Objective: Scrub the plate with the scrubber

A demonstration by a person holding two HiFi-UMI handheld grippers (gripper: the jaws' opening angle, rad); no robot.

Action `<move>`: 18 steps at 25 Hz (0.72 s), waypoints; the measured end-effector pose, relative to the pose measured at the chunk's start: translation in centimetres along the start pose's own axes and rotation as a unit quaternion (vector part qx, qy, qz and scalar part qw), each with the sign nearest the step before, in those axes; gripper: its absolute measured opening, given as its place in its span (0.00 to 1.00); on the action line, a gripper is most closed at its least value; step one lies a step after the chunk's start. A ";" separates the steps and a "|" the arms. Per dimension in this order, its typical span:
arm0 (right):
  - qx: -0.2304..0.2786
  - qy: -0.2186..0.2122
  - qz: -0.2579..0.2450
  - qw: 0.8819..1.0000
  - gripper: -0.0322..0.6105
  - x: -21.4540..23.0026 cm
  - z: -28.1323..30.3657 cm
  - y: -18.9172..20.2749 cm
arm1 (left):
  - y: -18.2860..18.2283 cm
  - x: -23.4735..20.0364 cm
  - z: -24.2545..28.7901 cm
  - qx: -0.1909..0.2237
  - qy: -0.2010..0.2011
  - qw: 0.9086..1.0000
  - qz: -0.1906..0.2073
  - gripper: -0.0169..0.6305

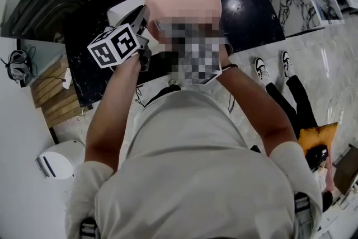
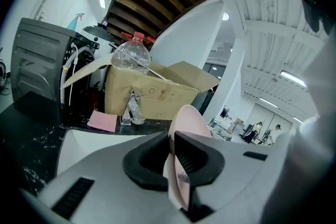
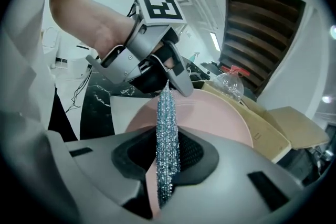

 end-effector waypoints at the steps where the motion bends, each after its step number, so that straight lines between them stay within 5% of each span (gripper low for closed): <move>1: 0.002 -0.011 0.006 1.000 0.17 -0.3 -0.1 0.0 | 0.0 -0.1 0.0 0.000 -0.001 1.000 -0.002 0.08; 6: 0.017 -0.032 0.035 0.999 0.17 0.1 -0.7 -0.5 | 0.0 -0.9 -0.3 0.002 -0.007 1.000 -0.005 0.07; 14: -0.016 0.100 -0.003 0.995 0.17 8.5 -1.7 0.6 | 0.5 -0.7 -1.1 -0.001 -0.006 1.000 0.015 0.06; 18: -0.039 0.121 -0.009 0.992 0.17 10.4 -1.0 1.3 | 0.8 -0.5 -1.4 -0.002 0.002 1.000 0.010 0.06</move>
Point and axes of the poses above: the fingertips, and each gripper's own axes: z forward along the fingers, x to its right, y out of its underside, the point moved 2 cm from there along -z, backward along the fingers, and after that the axes turned 1 degree about x, right-handed, at the moved point
